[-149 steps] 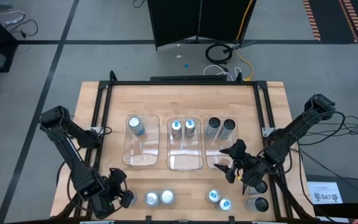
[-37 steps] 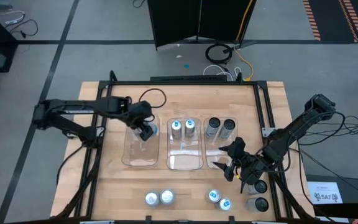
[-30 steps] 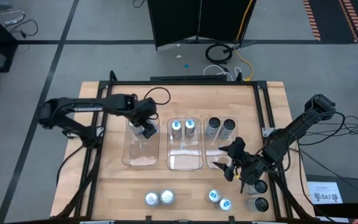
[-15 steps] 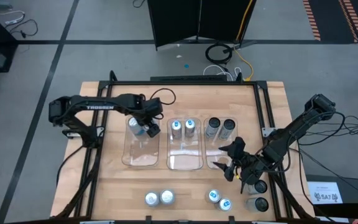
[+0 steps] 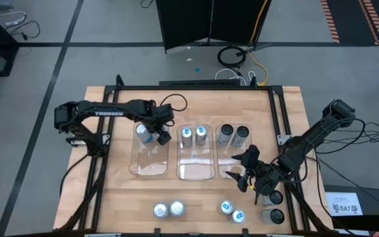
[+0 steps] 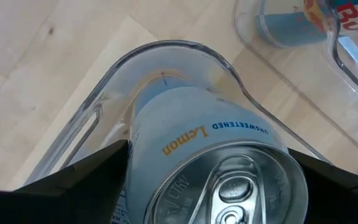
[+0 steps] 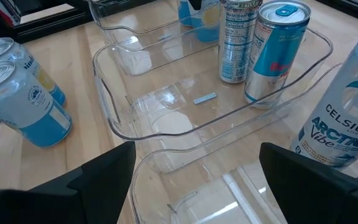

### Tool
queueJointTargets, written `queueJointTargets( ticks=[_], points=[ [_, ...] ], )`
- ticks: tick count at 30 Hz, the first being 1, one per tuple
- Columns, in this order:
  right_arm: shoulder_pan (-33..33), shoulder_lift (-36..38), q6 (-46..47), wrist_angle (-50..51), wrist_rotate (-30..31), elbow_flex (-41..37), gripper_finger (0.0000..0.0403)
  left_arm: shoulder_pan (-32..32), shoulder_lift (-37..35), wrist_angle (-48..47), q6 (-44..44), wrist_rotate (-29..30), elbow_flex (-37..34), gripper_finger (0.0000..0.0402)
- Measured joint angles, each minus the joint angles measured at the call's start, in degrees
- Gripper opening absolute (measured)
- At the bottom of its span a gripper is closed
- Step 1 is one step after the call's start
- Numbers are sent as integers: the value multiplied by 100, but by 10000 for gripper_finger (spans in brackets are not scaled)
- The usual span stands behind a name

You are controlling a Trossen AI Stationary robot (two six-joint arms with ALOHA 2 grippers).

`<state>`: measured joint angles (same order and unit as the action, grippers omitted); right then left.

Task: Sort soda cans
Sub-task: Put the left blue-white soda can into the left transparent bin

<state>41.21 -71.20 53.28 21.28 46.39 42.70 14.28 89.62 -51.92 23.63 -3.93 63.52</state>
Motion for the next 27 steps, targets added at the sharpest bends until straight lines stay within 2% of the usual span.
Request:
queueJointTargets(
  ticks=[8, 10, 12, 14, 27],
  points=[
    [0, 0, 0, 0, 0, 0, 336, -3, 0, 20, -90, 424, -6, 367],
    [0, 0, 0, 0, -2, 0, 336, -4, 0, 39, -480, 187, -8, 368],
    [0, 0, 0, -2, -2, 0, 336, 12, 0, 55, -518, -368, -8, 368],
    [0, 0, 0, 0, -2, 0, 336, -6, 0, 124, -528, -570, -8, 368],
    [0, 0, 52, -2, -26, 0, 336, -1, -22, -145, -237, -380, 12, 368]
  ],
)
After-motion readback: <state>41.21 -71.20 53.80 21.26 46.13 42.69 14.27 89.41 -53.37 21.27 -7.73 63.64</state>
